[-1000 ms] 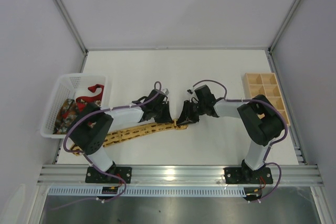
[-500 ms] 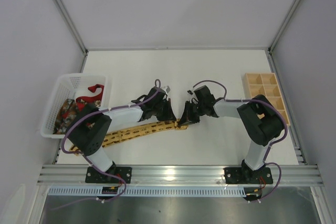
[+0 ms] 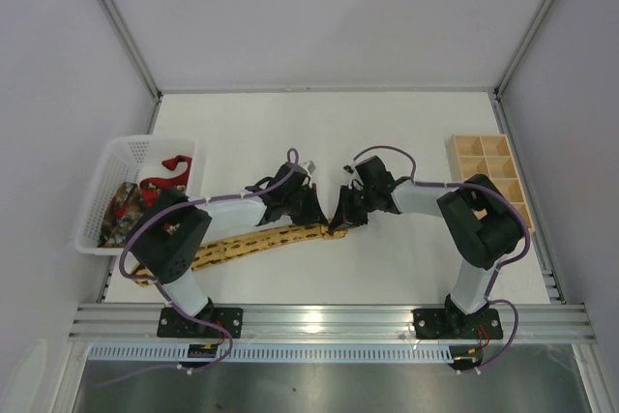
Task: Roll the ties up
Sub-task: Roll the tie
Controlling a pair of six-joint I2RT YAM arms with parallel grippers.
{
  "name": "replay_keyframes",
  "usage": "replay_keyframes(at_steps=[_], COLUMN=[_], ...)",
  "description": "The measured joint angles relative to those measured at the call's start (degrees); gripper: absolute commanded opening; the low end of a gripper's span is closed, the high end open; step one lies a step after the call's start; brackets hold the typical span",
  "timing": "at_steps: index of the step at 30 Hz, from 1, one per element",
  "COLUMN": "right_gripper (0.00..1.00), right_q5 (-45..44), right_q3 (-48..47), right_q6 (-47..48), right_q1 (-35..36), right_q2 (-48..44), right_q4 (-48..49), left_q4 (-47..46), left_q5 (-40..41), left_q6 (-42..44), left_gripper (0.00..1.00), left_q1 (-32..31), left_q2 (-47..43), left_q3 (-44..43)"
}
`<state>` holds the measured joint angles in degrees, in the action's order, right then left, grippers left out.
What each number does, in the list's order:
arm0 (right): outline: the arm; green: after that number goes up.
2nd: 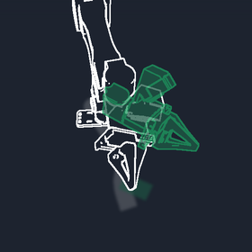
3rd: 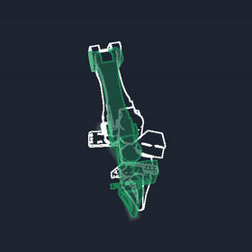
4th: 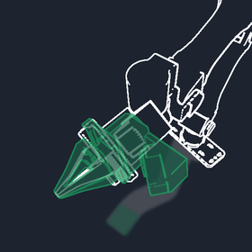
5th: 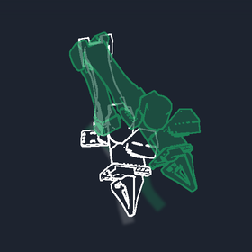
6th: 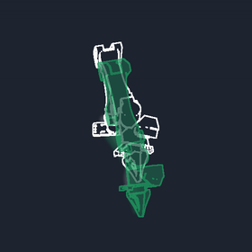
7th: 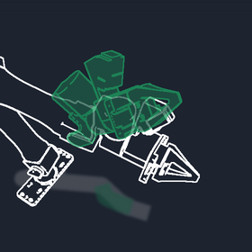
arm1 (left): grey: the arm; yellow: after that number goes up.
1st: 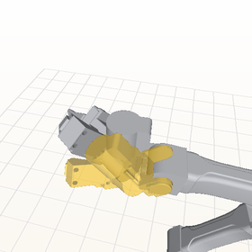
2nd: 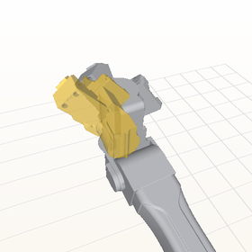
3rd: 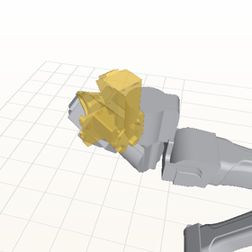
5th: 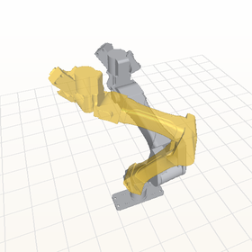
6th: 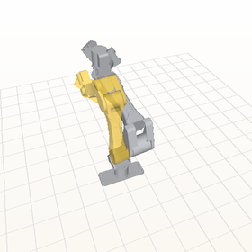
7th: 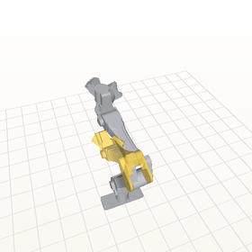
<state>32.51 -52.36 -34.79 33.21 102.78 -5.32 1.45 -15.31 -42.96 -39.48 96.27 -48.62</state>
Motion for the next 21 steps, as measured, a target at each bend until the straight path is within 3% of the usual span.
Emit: replay_keyframes(at_steps=[8,14,21], right_gripper=[0.1,0.29,0.63], right_q5=[-0.66,-2.86,-2.67], right_q3=[-0.98,-3.67,-3.98], right_q6=[0.55,2.75,5.07], right_q1=[0.04,-1.73,-6.45], right_q2=[0.0,-2.64,-6.84], right_q4=[-1.97,-8.15,-10.93], left_q4=[-2.38,-3.3,-3.72], left_q5=[-0.15,-0.13,-0.13], left_q6=[-0.15,-0.15,-0.11], left_gripper=[0.0,0.0,0.01], left_q1=[0.0,-0.04,-0.04], left_q2=[0.17,0.17,0.17], left_q3=[1.49,2.43,2.67])
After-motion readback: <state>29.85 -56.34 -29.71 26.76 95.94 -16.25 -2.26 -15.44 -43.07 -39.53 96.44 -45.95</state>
